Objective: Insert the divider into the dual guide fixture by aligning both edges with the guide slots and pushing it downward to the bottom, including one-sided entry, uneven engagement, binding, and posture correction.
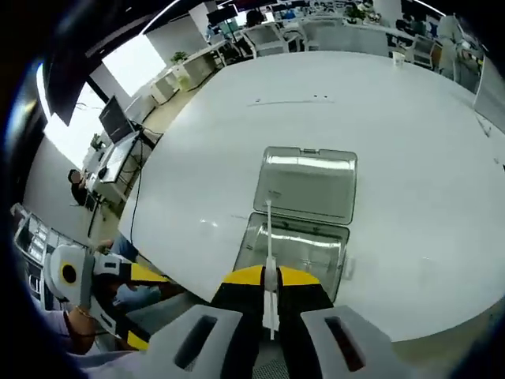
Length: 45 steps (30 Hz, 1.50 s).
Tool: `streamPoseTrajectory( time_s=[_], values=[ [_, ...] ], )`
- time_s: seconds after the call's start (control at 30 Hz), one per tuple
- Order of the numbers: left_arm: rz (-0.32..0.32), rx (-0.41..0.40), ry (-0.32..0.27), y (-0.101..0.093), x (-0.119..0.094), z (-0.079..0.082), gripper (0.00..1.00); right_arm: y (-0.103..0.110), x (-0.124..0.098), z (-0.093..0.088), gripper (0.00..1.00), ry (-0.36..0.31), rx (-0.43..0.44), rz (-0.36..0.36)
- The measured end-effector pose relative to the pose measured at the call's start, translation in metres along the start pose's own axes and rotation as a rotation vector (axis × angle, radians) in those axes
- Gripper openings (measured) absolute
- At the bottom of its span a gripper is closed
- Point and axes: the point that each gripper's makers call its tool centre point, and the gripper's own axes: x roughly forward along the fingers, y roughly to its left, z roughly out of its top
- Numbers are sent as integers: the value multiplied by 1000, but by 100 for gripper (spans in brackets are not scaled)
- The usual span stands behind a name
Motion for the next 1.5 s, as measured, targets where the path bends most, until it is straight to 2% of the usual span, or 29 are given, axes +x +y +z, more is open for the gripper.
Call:
streamPoseTrajectory(
  time_s=[0.3, 0.37, 0.67, 0.9, 1.1, 1.5],
  values=[
    [21, -22, -22, 6, -5, -1, 47, -16, 23, -8, 0, 84, 75, -58],
    [25, -26, -26, 6, -6, -2, 47, -17, 27, -8, 0, 96, 100, -52],
    [62, -43, -48, 13, -15, -2, 47, -31, 41, -16, 0, 162, 122, -93],
    [74, -48, -54, 13, -20, -1, 47, -45, 58, -26, 0, 240, 194, -129],
    [92, -59, -52, 20, -26, -3, 47, -50, 65, -28, 0, 260, 231, -135],
    [107, -77, -50, 27, -28, -6, 47, -53, 81, -36, 0, 316, 236, -158]
  ],
)
